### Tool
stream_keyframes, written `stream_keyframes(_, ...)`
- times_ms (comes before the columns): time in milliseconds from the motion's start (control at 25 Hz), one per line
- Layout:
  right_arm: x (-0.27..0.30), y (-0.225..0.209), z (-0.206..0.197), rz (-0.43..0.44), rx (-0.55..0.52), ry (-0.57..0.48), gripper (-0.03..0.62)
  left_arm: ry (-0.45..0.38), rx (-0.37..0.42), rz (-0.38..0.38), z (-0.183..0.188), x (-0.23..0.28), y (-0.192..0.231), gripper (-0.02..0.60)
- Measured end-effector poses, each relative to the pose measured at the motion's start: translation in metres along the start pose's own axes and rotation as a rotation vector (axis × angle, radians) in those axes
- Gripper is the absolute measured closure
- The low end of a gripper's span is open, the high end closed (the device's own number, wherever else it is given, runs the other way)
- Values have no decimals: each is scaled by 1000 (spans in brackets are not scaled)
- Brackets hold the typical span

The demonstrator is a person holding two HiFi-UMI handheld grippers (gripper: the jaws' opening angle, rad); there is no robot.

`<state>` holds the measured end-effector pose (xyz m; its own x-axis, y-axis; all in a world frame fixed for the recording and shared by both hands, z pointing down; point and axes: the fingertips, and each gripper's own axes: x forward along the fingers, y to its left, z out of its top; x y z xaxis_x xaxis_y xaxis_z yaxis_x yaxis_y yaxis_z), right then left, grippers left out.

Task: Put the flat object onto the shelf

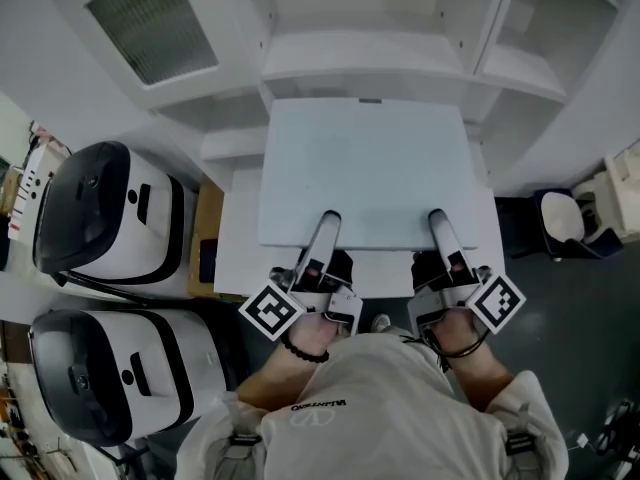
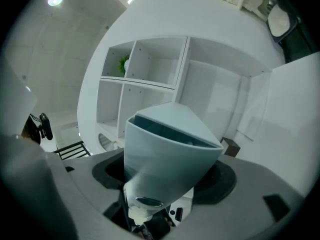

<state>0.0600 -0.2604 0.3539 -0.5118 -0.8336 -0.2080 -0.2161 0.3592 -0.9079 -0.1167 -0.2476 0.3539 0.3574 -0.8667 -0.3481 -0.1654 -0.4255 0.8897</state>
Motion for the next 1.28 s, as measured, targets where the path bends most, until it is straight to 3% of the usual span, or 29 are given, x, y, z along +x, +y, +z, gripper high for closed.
stream_keyframes(480,74,40,67,93,-124,-5,233,-5,84,-101,32,86,-36,239)
stream_keyframes(680,119,20,87,41,-77,-10,233,-10,55,-50,47,128,-15,239)
stream_keyframes(920,156,9,104,27,-26,-4,232,3,92,3,61,165,-1,239)
stream_keyframes(1280,218,-3,132,2,1,14,229,-4,78,30,87,225,16,238)
